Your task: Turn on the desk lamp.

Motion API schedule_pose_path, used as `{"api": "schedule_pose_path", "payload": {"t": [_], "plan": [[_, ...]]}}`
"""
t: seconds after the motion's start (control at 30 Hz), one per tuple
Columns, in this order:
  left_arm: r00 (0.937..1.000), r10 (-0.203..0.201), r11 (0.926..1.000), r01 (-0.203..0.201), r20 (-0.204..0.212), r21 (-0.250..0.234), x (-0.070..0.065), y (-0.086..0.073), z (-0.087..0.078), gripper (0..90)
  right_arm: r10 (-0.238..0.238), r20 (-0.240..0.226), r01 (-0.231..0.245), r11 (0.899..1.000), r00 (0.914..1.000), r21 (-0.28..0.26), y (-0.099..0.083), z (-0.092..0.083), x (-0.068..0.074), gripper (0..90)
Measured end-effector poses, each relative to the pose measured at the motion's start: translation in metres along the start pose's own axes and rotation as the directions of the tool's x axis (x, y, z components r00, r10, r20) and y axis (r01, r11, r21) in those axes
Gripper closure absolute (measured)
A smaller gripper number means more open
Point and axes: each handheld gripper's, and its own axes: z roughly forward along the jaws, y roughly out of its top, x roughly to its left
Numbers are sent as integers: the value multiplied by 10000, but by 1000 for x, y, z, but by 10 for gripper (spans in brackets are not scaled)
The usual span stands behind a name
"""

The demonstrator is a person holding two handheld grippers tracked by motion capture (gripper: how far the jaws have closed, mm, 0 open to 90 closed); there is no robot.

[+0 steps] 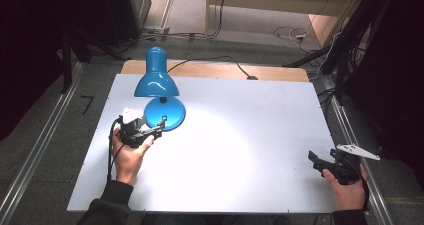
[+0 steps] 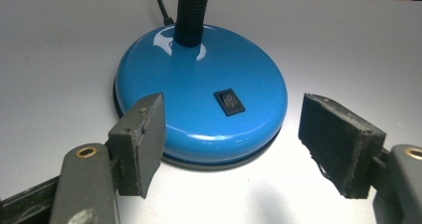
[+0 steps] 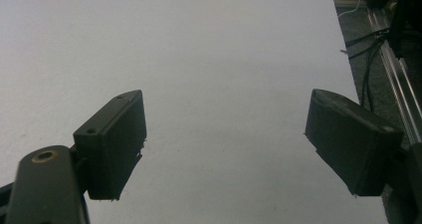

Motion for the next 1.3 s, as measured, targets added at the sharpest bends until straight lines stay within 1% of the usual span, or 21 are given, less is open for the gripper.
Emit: {"api": "schedule_pose_path", "payload": {"t": [0.13,0.4,0.47,0.7,1.07,1.17,1.3], "plan": [[10000,39,10000,-39,7,70,1,-2,-2,270,-8,-3,8,10000,10000,3,0,0,0,150],[9999,109,9999,-109,25,38,0,-5,-6,260,-32,6,32,10000,10000,8,0,0,0,150],[9999,146,9999,-146,-46,61,0,-6,-7,246,-31,2,31,10000,10000,7,0,0,0,150],[9999,82,10000,-82,-58,-24,0,-7,-12,225,-24,-22,24,10000,10000,-5,0,0,0,150],[9998,165,9999,-165,-73,16,-1,-11,-18,196,12,-20,-12,10000,10000,4,0,0,0,150],[9998,179,9998,-177,-114,102,-1,-13,-19,191,5,-17,-5,10000,10000,0,0,0,0,150],[9998,184,9998,-183,-119,57,-2,-14,-21,191,1,-10,-1,10000,10000,-12,0,0,0,150]]}}
